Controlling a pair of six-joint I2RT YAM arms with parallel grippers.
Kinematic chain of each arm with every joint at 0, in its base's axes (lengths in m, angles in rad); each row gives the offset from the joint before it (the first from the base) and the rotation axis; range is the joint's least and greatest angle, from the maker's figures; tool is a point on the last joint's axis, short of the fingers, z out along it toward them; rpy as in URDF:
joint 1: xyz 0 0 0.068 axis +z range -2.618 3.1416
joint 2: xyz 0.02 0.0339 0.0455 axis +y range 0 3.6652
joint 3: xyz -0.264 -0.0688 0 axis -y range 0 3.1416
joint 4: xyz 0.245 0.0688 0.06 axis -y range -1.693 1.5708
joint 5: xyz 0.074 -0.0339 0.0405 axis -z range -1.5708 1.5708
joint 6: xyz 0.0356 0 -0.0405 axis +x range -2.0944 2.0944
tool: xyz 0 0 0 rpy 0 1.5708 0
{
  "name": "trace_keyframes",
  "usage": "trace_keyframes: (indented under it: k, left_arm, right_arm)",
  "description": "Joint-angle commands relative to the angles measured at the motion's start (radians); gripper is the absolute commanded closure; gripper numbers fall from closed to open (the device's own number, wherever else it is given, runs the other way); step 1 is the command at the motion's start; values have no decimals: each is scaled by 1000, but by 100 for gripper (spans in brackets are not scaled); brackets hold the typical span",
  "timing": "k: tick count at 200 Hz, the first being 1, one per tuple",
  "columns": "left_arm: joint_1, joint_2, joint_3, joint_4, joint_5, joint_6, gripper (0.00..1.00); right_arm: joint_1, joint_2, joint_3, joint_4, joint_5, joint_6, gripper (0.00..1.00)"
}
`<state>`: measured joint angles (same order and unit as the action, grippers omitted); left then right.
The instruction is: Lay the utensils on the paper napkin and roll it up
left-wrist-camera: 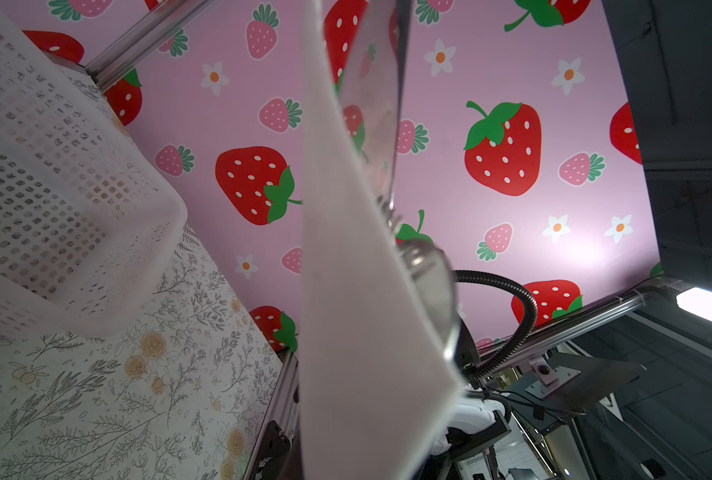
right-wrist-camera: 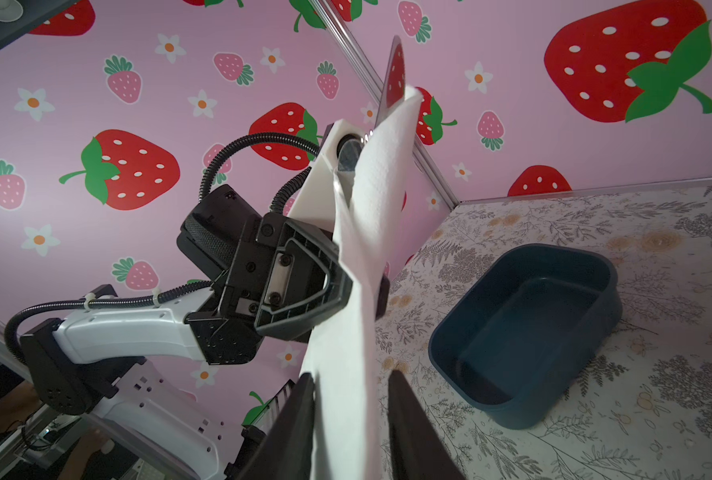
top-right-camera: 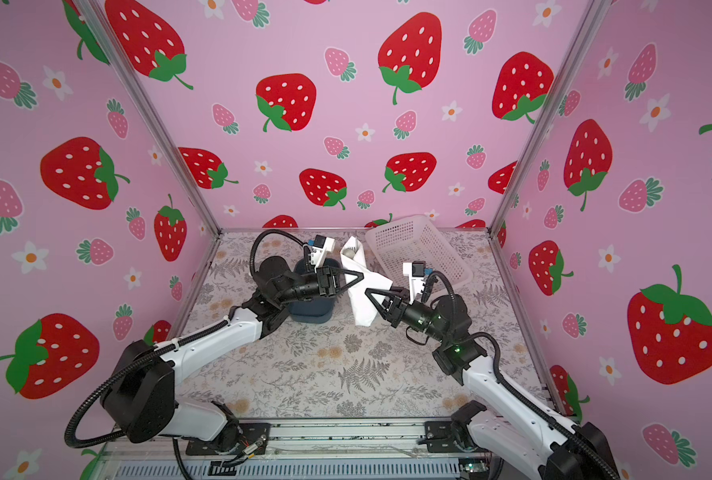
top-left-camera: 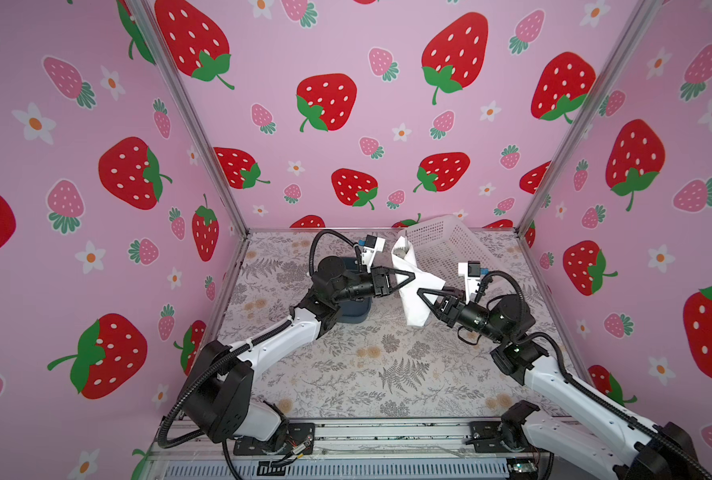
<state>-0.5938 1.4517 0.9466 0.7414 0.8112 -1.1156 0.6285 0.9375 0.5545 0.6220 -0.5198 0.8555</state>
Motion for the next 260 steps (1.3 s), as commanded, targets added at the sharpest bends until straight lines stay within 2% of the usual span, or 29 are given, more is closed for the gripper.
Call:
trace_keyframes:
  k: [1, 47, 94, 108, 149, 175, 219, 234, 260]
  left_arm:
    - [-3, -30, 17, 57, 2, -4, 84]
    - [-3, -31, 14, 56, -2, -6, 84]
    - [-1, -37, 12, 31, -20, 6, 84]
    - [0, -39, 16, -7, -31, 20, 85]
    - [8, -55, 14, -84, -61, 56, 85]
    - [14, -57, 8, -83, -69, 49, 85]
    - [17, -57, 9, -79, -71, 48, 85]
    - [18, -57, 11, -78, -69, 48, 85]
    - [17, -54, 10, -75, -57, 42, 85]
  right_arm:
    - [-17, -19, 19, 10, 34, 52, 67]
    - [-78, -16, -7, 13, 14, 148, 72]
    - [-81, -18, 9, -21, 0, 153, 69]
    - [-81, -67, 31, -80, 28, 126, 67]
    - [-82, -150, 156, -422, 164, -8, 59]
    - [-81, -190, 198, -471, 143, -45, 57]
    - [-72, -129, 272, -464, -67, -52, 80]
    - [-52, -90, 290, -480, -63, -62, 84]
    - [-2, -33, 326, -519, 7, -93, 88]
